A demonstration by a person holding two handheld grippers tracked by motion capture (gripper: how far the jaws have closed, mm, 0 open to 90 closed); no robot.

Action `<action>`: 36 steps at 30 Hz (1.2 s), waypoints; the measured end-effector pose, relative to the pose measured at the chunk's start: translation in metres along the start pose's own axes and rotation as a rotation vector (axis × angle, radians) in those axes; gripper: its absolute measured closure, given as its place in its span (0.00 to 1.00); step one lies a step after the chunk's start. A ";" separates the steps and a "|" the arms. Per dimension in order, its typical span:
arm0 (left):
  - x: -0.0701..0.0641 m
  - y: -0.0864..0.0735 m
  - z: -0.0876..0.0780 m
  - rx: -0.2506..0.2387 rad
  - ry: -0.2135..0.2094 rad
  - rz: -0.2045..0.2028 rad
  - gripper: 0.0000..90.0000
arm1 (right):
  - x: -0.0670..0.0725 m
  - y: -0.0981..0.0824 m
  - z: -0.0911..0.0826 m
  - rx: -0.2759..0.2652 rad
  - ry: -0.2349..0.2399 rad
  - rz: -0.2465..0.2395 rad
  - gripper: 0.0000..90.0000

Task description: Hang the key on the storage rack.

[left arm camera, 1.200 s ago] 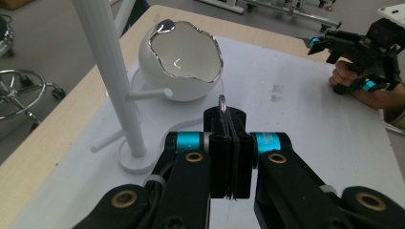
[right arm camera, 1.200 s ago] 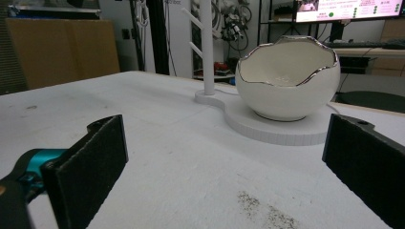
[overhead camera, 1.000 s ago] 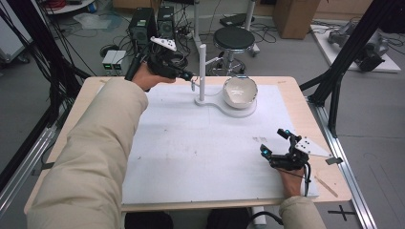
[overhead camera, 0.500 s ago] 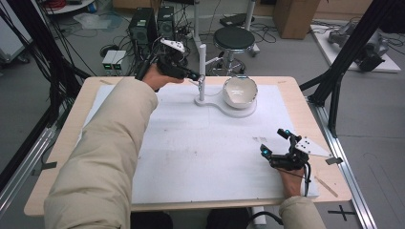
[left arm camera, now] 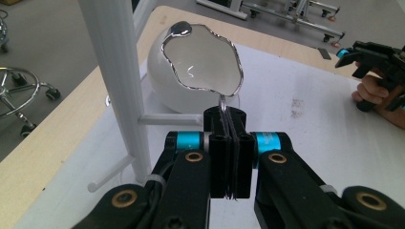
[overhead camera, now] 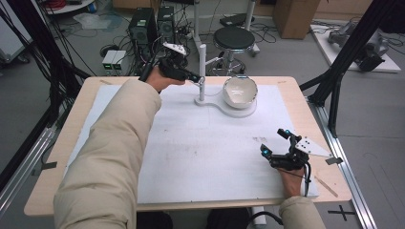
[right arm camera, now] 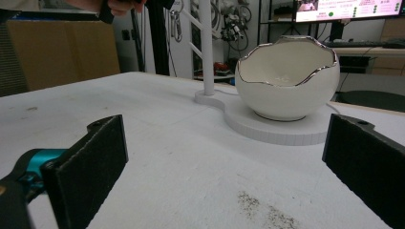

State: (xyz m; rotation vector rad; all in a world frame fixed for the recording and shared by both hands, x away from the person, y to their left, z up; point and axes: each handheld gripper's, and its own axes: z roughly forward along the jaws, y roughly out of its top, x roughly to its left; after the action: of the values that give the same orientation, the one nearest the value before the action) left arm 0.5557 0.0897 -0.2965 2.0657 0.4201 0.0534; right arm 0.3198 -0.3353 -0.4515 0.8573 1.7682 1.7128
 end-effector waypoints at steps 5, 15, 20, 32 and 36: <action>0.002 -0.002 0.002 0.006 0.007 -0.006 0.98 | 0.000 0.000 0.000 0.000 -0.001 -0.002 0.01; 0.009 -0.006 0.005 0.003 0.032 -0.027 0.98 | 0.000 0.000 0.000 -0.001 0.000 0.001 0.01; 0.012 -0.008 0.006 -0.002 0.044 -0.030 0.98 | 0.000 0.000 0.000 -0.002 -0.001 0.005 0.01; 0.018 -0.013 0.013 -0.011 0.064 -0.029 0.98 | 0.000 0.000 0.000 0.000 0.001 0.003 0.01; 0.020 -0.015 0.015 -0.014 0.061 -0.036 0.98 | 0.000 0.000 0.000 -0.002 0.001 0.002 0.01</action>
State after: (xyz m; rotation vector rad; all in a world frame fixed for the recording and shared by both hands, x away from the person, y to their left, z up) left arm 0.5734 0.0897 -0.3195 2.0459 0.4933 0.0978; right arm 0.3198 -0.3352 -0.4515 0.8577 1.7671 1.7157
